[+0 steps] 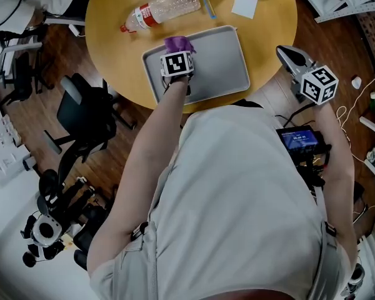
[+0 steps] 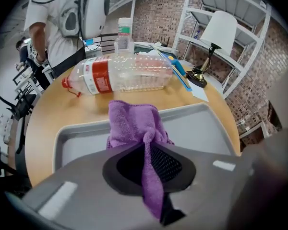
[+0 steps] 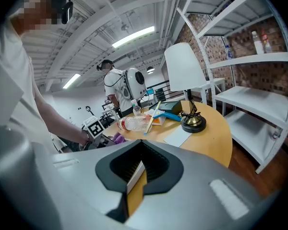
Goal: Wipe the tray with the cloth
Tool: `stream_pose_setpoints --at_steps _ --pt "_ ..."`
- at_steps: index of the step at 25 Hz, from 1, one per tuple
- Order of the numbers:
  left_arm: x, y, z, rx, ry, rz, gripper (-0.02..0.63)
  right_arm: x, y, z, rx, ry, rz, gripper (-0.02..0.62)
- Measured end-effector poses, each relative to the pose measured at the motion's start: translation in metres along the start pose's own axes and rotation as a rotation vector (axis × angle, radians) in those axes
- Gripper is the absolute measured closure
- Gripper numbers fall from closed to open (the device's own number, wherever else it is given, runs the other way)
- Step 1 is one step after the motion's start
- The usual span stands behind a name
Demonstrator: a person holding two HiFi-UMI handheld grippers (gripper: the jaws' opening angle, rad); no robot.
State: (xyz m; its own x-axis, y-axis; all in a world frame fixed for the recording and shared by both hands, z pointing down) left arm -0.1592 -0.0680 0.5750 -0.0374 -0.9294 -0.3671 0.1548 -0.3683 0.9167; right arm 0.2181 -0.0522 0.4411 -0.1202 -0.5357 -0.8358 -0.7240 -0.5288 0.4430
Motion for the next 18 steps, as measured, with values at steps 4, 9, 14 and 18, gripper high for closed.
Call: stream_pose_setpoints --at_steps 4,9,14,18 --pt "0.007 0.006 -0.035 -0.038 0.048 0.011 0.571 -0.005 -0.011 -0.010 -0.007 0.016 0.001 0.592" --pt "0.017 0.018 -0.080 -0.081 0.101 0.011 0.571 -0.010 -0.021 -0.026 -0.020 0.045 0.000 0.594" --pt "0.020 0.025 -0.120 -0.138 0.102 0.005 0.571 -0.016 -0.029 -0.035 -0.022 0.066 -0.003 0.593" --pt "0.020 0.030 -0.146 -0.204 0.098 0.016 0.572 -0.020 -0.036 -0.042 -0.036 0.078 -0.004 0.592"
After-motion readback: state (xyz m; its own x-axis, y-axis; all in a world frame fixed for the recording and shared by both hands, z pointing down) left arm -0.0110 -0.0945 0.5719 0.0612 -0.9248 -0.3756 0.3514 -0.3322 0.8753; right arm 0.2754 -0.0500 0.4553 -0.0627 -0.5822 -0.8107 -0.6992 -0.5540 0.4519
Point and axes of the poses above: the fingertips, and each gripper's own axes: y forward along the fingers, z to its left, x out of its top, the point moved 8 cm from there along -y, backward along the fingers, and after that the axes turned 4 degrees about -y, right-handed, at the moved point
